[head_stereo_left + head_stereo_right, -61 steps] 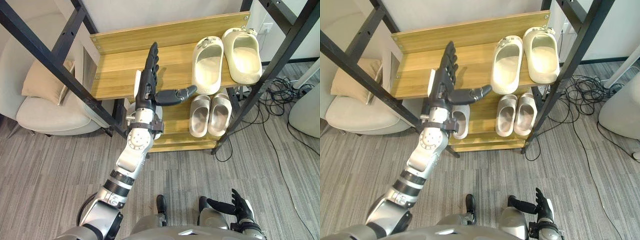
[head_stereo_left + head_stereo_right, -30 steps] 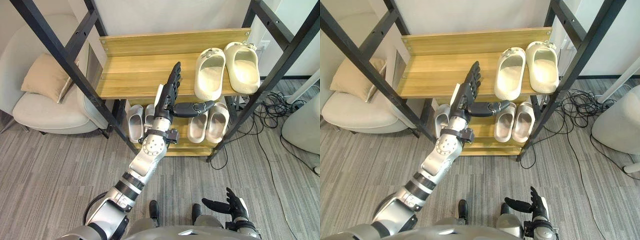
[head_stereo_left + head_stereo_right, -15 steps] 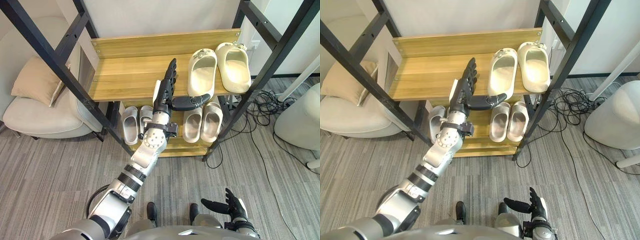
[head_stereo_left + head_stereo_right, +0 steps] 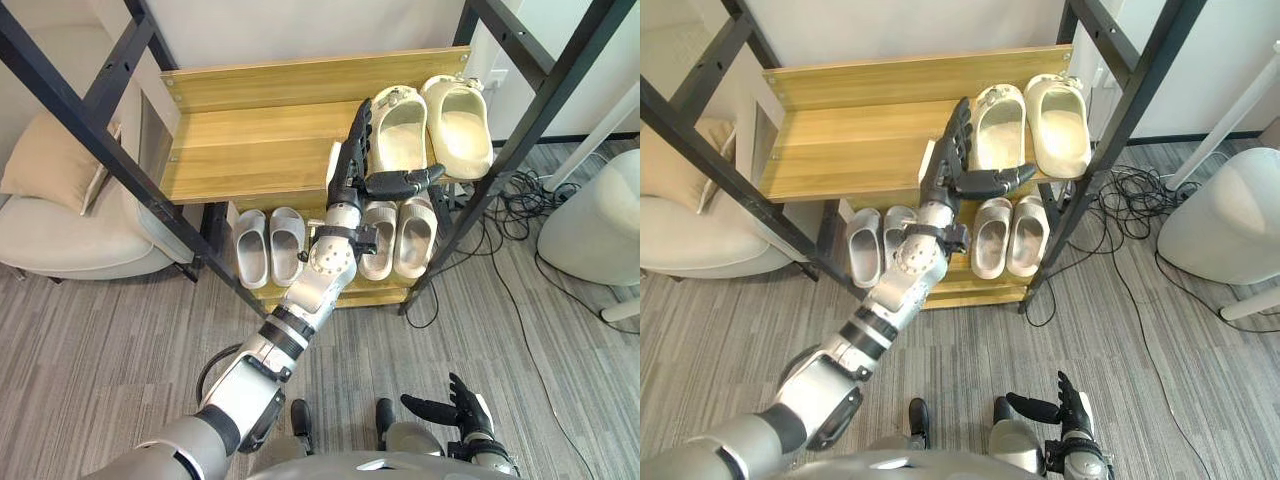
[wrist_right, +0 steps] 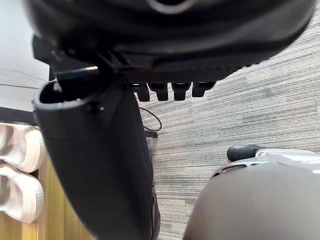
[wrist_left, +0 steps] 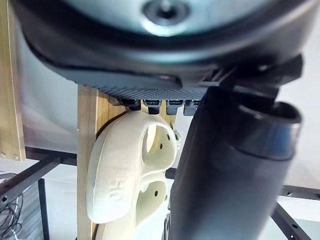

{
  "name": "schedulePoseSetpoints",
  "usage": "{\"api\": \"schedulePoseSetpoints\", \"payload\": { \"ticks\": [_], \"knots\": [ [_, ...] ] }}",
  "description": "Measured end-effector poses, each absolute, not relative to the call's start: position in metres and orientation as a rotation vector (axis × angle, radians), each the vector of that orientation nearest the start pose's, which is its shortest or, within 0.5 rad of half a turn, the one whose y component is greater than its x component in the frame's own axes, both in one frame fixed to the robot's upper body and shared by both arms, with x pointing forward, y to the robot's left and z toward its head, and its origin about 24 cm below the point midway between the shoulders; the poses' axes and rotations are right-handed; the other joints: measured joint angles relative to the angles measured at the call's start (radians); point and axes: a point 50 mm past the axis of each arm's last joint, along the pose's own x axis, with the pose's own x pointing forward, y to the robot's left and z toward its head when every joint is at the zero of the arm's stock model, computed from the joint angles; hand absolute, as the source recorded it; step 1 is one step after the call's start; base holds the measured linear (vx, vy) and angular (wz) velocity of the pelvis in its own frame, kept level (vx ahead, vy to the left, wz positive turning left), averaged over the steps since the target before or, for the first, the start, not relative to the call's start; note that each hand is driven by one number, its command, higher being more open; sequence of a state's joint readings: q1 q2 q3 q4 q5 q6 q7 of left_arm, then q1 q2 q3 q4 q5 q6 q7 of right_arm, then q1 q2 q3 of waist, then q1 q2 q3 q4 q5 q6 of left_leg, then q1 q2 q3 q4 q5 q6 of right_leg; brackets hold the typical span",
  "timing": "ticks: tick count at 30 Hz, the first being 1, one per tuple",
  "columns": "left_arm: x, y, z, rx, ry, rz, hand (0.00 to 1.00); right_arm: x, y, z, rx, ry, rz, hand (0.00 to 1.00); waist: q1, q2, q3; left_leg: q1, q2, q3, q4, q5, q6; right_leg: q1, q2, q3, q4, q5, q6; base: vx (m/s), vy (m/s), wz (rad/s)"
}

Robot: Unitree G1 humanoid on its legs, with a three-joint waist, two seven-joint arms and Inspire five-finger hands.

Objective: Organize the slippers on the shoe rack

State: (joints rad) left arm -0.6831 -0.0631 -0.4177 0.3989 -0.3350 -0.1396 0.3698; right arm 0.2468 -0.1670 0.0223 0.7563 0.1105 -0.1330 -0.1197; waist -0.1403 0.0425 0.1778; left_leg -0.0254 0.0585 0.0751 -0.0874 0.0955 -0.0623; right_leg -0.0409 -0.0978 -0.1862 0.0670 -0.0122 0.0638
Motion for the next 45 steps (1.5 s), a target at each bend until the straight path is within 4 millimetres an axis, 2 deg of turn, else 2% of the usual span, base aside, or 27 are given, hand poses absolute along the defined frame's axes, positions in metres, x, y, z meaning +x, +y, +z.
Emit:
{"api": "schedulePoseSetpoints", "payload": {
  "ticks": [8,22,28,34,40,45],
  "knots": [
    [0.335,-0.001,0.156,-0.236,-0.266,-0.212,1.0,0.102,-0.218,-0.129,-0.105,0.82,-0.249,1.0,0.002,0.0,0.0,-0.008,-0.008,0.01,0.0,-0.001,-0.002,-0.07,-0.019,0.014,0.127,-0.067,-0.001,-0.01,-0.001,-0.02],
    [0.347,0.012,0.166,-0.245,-0.278,-0.144,1.0,0.099,-0.218,-0.127,-0.098,0.815,-0.255,1.0,0.001,0.001,0.0,-0.02,-0.012,0.045,0.0,-0.005,-0.007,-0.118,-0.024,0.05,0.161,-0.076,-0.001,-0.02,0.001,-0.07],
    [0.346,0.017,0.174,-0.184,-0.337,-0.162,1.0,0.099,-0.218,-0.128,-0.094,0.816,-0.258,1.0,0.003,0.004,0.002,-0.02,-0.014,0.035,0.0,-0.004,-0.005,-0.107,-0.024,0.04,0.154,-0.076,-0.001,0.0,-0.003,0.05],
    [0.32,0.022,0.198,-0.163,-0.512,-0.295,1.0,0.089,-0.223,-0.135,-0.088,0.872,-0.282,1.0,0.023,0.021,0.001,-0.005,-0.014,-0.01,0.0,-0.003,-0.004,-0.054,-0.026,-0.009,0.125,-0.076,-0.002,0.0,-0.011,0.2],
    [0.295,0.041,0.197,-0.151,-0.601,-0.345,1.0,0.085,-0.226,-0.138,-0.092,0.9,-0.265,1.0,0.041,0.032,-0.006,0.008,-0.015,-0.052,0.0,-0.003,-0.004,-0.007,-0.026,-0.051,0.096,-0.076,-0.001,0.0,-0.009,0.21],
    [0.268,0.041,0.19,-0.193,-0.616,-0.463,1.0,0.082,-0.228,-0.14,-0.102,0.921,-0.252,1.0,0.063,0.036,-0.011,0.011,-0.017,-0.09,0.001,-0.002,-0.003,0.03,-0.024,-0.09,0.068,-0.075,0.0,0.01,-0.009,0.21]
  ]
}}
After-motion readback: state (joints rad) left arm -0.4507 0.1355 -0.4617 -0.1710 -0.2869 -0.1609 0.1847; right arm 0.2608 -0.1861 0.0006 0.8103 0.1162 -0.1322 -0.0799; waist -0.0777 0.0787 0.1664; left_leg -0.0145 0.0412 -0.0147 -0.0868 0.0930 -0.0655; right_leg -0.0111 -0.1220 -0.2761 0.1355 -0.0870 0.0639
